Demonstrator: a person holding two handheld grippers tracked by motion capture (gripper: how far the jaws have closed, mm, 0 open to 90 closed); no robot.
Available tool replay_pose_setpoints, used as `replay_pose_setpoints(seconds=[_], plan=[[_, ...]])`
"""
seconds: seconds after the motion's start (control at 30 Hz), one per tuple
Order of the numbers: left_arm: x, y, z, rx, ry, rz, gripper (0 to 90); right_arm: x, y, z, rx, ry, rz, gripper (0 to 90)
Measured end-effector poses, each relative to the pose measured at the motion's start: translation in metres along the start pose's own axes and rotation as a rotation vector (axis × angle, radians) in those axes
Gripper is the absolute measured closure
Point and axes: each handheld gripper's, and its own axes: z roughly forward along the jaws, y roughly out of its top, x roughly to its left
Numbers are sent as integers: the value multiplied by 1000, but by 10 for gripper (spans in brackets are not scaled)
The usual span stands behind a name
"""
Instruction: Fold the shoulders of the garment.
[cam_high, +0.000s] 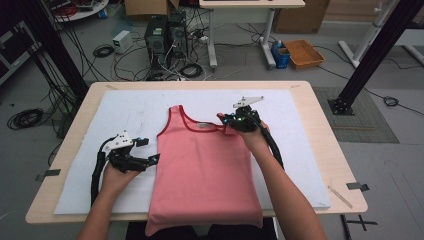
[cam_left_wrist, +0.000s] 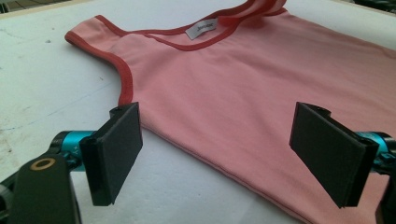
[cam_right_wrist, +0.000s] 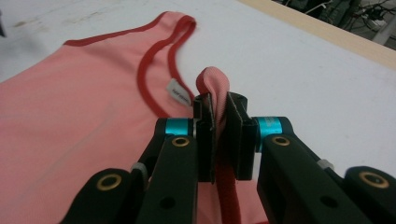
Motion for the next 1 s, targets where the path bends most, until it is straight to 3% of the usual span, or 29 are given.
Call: replay_pose_setpoints(seconds=[0.17, 0.37, 0.63, 0.77, 0.87, 1.0], plan=[[0, 0, 0, -2, 2, 1, 172, 18, -16, -12, -24, 6, -17, 827], [-1, 0, 0, 3, 3, 6, 172, 39, -43, -22, -12, -7, -35, 817], [-1, 0, 0, 2, 5, 5, 172, 62, -77, -42, 13, 35, -26, 644], [-1, 0, 1, 5, 9, 9, 172, 62, -75, -60, -64, 45, -4, 572], [-2, 0, 1, 7, 12, 15, 172, 55, -67, -64, -102, 38, -1, 539], [-2, 0, 1, 5, 14, 16, 172, 52, -62, -57, -87, 55, -5, 529]])
